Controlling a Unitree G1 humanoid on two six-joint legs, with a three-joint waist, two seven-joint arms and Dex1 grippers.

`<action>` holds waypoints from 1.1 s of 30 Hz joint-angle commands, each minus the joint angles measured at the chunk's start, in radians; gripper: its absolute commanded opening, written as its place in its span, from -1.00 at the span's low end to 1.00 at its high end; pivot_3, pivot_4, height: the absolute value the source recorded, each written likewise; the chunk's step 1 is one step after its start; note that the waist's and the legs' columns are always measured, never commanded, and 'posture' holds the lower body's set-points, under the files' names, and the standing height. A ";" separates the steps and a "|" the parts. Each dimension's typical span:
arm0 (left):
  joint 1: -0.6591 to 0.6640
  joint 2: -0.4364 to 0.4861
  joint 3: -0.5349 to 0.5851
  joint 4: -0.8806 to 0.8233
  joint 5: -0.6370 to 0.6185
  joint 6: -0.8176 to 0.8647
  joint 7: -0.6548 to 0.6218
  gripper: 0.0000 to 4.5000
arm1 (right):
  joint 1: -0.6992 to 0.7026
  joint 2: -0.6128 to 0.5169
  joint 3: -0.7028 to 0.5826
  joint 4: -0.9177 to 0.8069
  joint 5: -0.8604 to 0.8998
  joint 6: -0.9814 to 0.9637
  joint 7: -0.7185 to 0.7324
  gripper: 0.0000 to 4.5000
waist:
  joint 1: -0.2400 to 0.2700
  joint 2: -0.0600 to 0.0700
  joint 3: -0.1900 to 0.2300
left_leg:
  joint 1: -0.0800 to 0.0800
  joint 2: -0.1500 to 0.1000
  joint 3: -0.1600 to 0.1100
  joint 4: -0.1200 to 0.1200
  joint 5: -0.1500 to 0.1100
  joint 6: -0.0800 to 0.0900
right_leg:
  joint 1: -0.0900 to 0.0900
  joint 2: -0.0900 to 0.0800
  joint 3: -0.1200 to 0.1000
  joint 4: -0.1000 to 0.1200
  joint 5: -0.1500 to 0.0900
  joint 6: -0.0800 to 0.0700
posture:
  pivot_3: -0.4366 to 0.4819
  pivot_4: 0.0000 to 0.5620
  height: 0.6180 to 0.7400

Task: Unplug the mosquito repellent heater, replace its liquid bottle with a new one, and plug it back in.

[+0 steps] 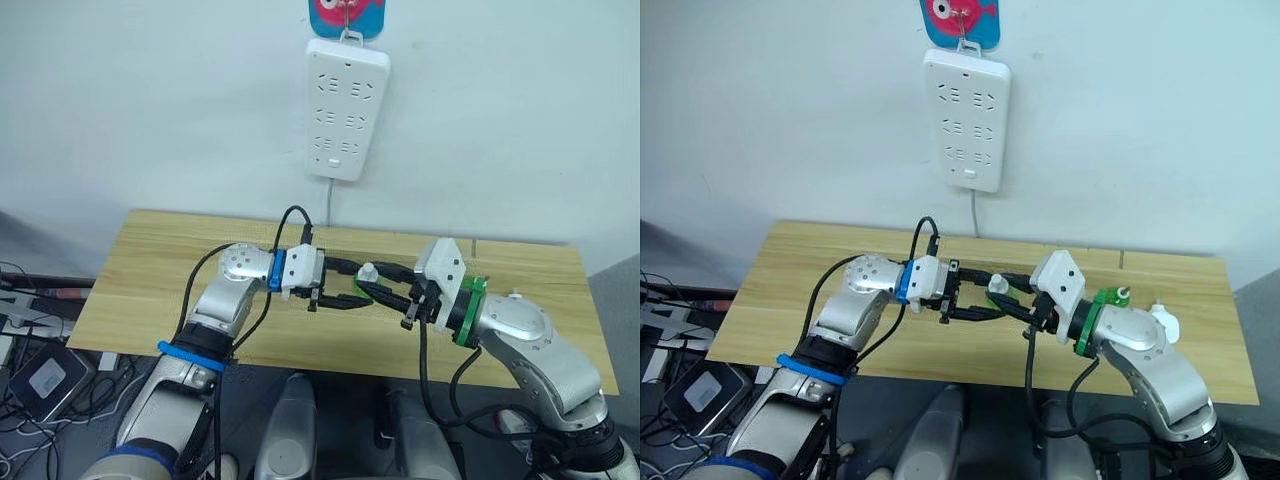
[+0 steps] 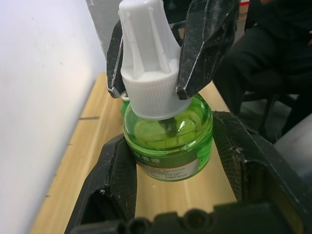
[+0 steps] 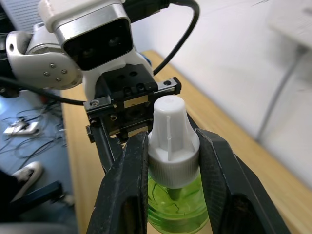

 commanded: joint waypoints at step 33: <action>-0.029 0.029 0.004 0.009 0.017 0.021 -0.001 -0.02 | -0.084 -0.147 -0.116 0.066 0.097 -0.005 0.271 0.99 | 0.020 0.000 -0.001 | 0.001 0.000 -0.001 0.000 0.001 -0.001 | 0.000 0.000 -0.001 0.001 0.003 -0.005 | 0.62 -0.09 1.00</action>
